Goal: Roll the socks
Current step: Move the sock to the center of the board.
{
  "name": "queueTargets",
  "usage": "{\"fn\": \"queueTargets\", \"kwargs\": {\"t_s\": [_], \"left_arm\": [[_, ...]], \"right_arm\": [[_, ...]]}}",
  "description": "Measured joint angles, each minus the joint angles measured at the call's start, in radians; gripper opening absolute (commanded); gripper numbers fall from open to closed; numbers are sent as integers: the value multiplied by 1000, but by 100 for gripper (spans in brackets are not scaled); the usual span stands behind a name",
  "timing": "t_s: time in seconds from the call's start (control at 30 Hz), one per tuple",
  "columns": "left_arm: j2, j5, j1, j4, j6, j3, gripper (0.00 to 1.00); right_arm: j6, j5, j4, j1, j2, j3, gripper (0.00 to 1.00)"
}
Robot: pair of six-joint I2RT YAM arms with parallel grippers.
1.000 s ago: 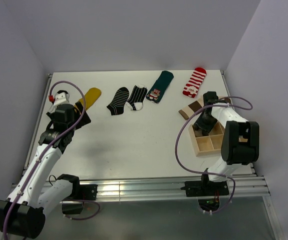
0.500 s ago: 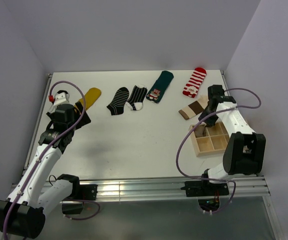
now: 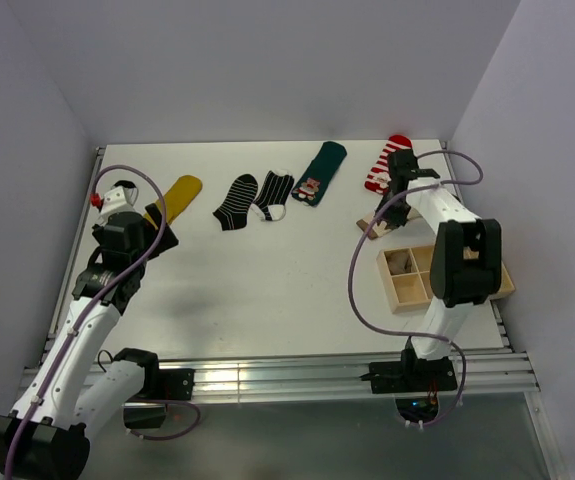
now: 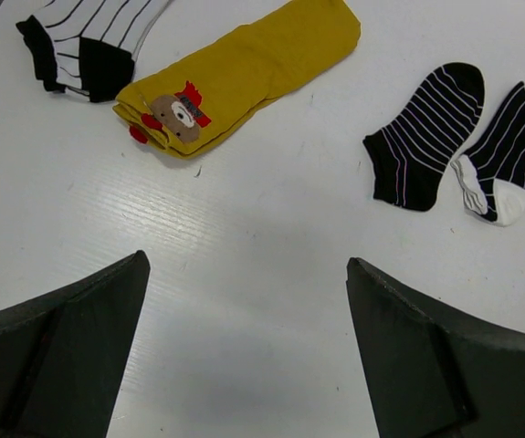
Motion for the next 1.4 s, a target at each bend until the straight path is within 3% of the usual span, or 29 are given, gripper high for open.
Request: {"fn": "queueTargets", "kwargs": {"t_s": [0.3,0.5,0.7,1.13,1.4], "left_arm": [[-14,-26,0,1,1,-8,95],[-14,-31,0,1,1,-8,95],[-14,-33,0,1,3,-8,95],[-50,-30,0,5,4,-8,95],[-84,24,0,25,19,-24,95]], "right_arm": [[0,-20,11,7,270,125,30],[-2,-7,-12,40,331,205,27],[14,6,-24,172,330,199,27],[150,-113,101,621,149,-80,30],[133,-118,134,716,66,-122,30]]}}
